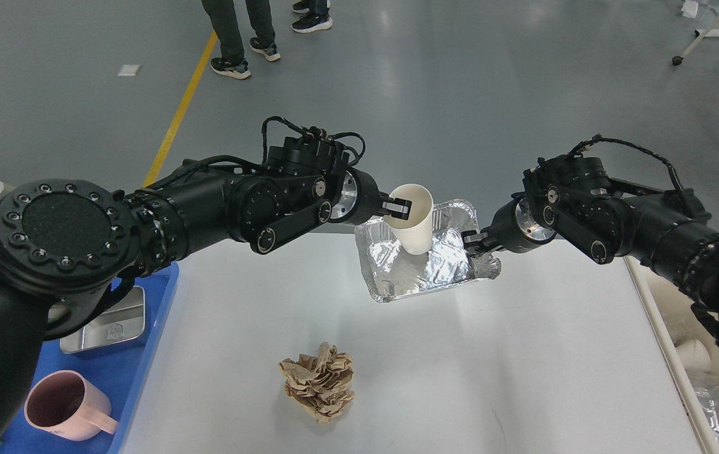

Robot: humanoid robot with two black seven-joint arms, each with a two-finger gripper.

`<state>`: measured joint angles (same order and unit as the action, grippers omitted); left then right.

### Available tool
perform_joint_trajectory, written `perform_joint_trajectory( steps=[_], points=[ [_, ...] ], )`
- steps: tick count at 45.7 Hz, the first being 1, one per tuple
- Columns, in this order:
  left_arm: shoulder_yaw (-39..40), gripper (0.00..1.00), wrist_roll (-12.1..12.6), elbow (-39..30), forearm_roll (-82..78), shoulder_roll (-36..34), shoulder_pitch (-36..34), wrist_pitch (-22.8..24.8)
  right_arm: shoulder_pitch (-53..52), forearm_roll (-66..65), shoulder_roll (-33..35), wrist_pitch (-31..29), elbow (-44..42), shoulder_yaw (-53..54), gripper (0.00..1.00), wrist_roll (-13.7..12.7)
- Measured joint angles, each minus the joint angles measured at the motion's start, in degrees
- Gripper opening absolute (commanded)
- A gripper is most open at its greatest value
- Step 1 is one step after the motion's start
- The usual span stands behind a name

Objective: Tidy desktop
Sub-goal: 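Lift the paper cup and place it into the held foil tray, then release the cup and withdraw the left gripper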

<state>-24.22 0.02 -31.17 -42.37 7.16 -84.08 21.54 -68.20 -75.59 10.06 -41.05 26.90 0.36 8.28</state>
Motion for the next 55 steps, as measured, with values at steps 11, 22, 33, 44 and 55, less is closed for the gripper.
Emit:
perform_joint_trajectory(
  steps=[11, 22, 33, 44, 55],
  points=[
    [1.7, 0.48, -0.1, 1.5, 0.3, 1.7, 1.1, -3.1, 0.0, 0.0, 0.1, 0.0, 0.1, 0.0, 0.0, 0.0],
    [3.8, 0.66, -0.1, 1.6, 0.3, 2.6, 1.5, -5.4, 0.0, 0.4, 0.2, 0.0, 0.1, 0.0, 0.0, 0.0],
    [8.0, 0.71, 0.0, 1.6, 0.4, 2.5, 1.5, -5.5, 0.3, 2.9, 0.6, -0.3, 0.0, -0.1, 0.0, 0.2],
    [11.7, 0.83, -0.2, 1.1, 0.4, 0.6, 1.5, -5.3, 0.5, 4.2, 0.7, -0.5, 0.0, -0.1, 0.0, 0.5],
    [15.1, 0.87, -0.1, -5.6, 1.3, -9.2, 2.1, -5.2, 0.8, 5.9, 1.1, -0.6, 0.1, -0.1, 0.0, 0.7]
  ],
)
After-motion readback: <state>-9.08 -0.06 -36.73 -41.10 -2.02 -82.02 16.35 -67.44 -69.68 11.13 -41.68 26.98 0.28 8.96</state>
